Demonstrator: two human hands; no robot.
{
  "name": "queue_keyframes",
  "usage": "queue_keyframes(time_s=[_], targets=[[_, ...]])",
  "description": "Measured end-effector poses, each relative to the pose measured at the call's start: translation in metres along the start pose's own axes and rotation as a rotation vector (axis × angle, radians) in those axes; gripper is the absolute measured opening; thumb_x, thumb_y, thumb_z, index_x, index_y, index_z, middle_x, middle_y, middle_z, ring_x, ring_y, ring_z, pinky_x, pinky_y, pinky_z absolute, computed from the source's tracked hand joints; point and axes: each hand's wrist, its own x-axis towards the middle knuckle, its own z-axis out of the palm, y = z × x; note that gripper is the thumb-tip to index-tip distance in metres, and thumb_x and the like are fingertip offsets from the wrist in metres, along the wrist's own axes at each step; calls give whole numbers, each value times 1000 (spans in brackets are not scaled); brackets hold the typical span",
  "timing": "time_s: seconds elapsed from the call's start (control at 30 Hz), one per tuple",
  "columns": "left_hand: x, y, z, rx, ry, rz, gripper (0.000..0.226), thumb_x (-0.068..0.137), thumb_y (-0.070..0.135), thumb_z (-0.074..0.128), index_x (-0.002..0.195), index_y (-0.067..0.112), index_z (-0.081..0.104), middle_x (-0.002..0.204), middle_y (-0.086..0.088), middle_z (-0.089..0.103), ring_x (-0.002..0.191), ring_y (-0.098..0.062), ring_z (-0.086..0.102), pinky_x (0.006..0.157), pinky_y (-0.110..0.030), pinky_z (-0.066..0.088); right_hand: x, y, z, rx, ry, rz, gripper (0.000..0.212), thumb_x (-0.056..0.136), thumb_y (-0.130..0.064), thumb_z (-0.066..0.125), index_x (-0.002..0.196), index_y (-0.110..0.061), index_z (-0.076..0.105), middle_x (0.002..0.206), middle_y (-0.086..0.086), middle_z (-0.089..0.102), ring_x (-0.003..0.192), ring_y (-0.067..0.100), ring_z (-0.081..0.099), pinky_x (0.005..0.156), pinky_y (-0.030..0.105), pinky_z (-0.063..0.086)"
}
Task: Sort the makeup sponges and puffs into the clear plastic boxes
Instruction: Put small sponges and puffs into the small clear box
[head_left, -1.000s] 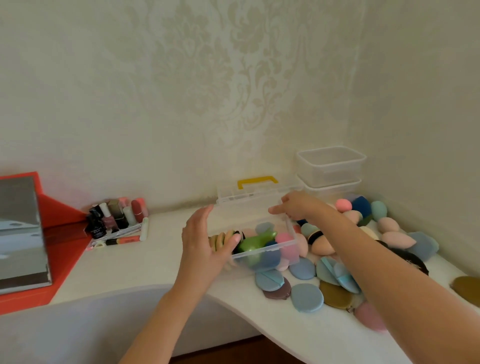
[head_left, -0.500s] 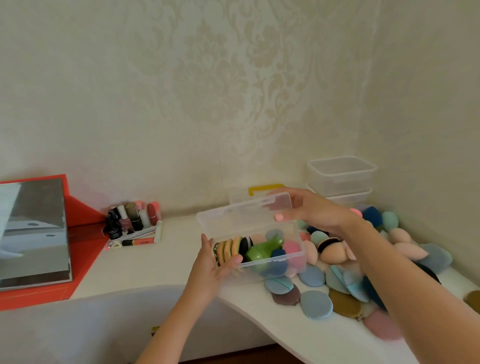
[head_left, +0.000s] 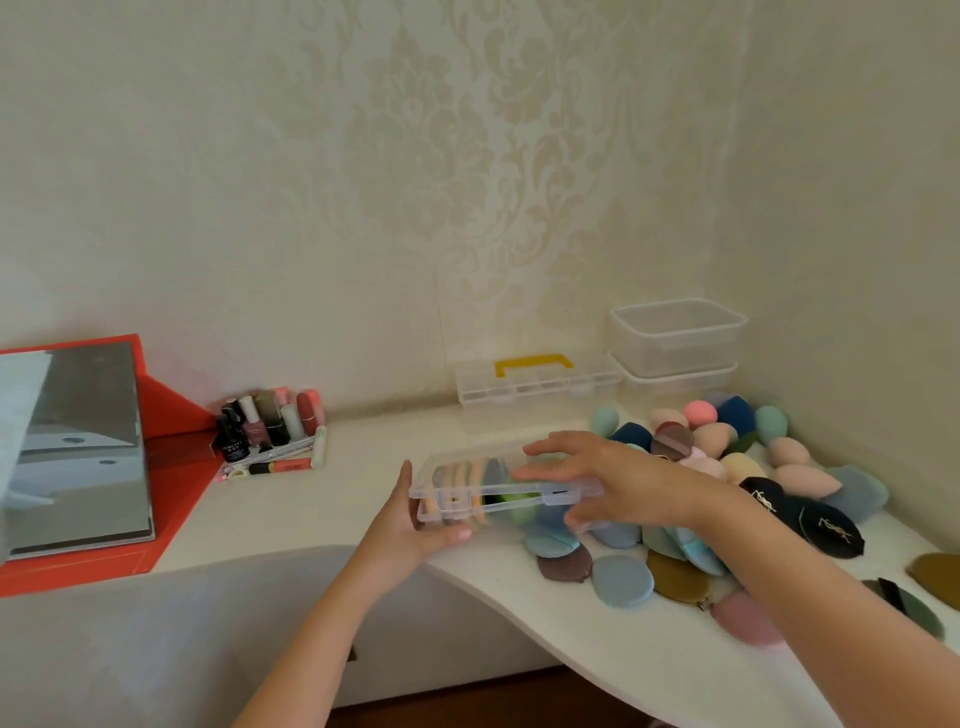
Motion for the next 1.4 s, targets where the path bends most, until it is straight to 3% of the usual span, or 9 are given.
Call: queue_keyframes(time_s=[0.07,0.17,0.37,0.57,0.97,1.1,1.2,1.33,1.4], targets=[[0,0,2,-34,25,46,121,69,13,82,146,43,-6,141,13,34,128,-8,42,107,-29,34,-3,3,10,-41,33,-3,62,88,-16,62,135,-50,40,149,-21,26,138,1,20,111,22,24],[0,3,4,61,33,169,113,69,13,82,141,55,5,144,22,25,134,0,25,106,-23,28,-7,5,18,-30,69,6,60,91,-14,61,133,-52,40,150,-24,25,142,3,13,117,36,20],[-5,10,3,65,58,270,76,59,35,85,125,42,47,132,19,48,126,-6,44,101,-24,40,-6,-1,10,7,110,-9,62,87,-7,63,133,-45,45,149,-17,32,137,2,23,111,21,24],[-28,65,-12,-246,113,400,57,56,34,75,108,35,51,87,13,63,77,-5,61,66,-19,49,-22,-25,-18,539,269,-83,46,87,-7,65,124,-33,60,128,-17,60,120,-3,52,95,11,44],[-47,104,-25,-414,92,488,43,53,24,78,92,28,60,78,10,59,74,-8,55,66,-23,44,-25,-43,-25,717,264,-173,46,84,0,63,126,-18,58,127,-12,62,121,4,54,94,13,44],[-43,97,-26,-513,140,374,48,44,22,80,85,19,55,78,10,64,74,-9,59,71,-30,45,-25,-50,-21,79,447,-107,62,69,-38,80,125,-30,54,126,-25,49,117,-10,41,104,16,34],[-44,90,-31,-537,109,289,46,44,23,80,82,17,53,74,1,60,70,-14,59,63,-34,50,-16,-53,-6,-412,515,-132,93,56,-70,69,133,-26,40,128,-13,44,121,7,34,111,34,25],[-43,80,-41,-611,78,267,46,43,18,78,80,17,50,73,2,60,67,-12,59,63,-31,50,1,-59,6,-590,712,-207,70,56,-37,83,115,-16,52,99,-1,61,88,23,59,79,31,50],[-43,73,-51,-610,76,247,50,43,16,79,84,17,51,83,0,60,74,-14,59,71,-33,45,11,-62,9,-570,729,-222,57,53,-28,82,103,-16,57,84,-3,59,72,21,57,57,24,43]])
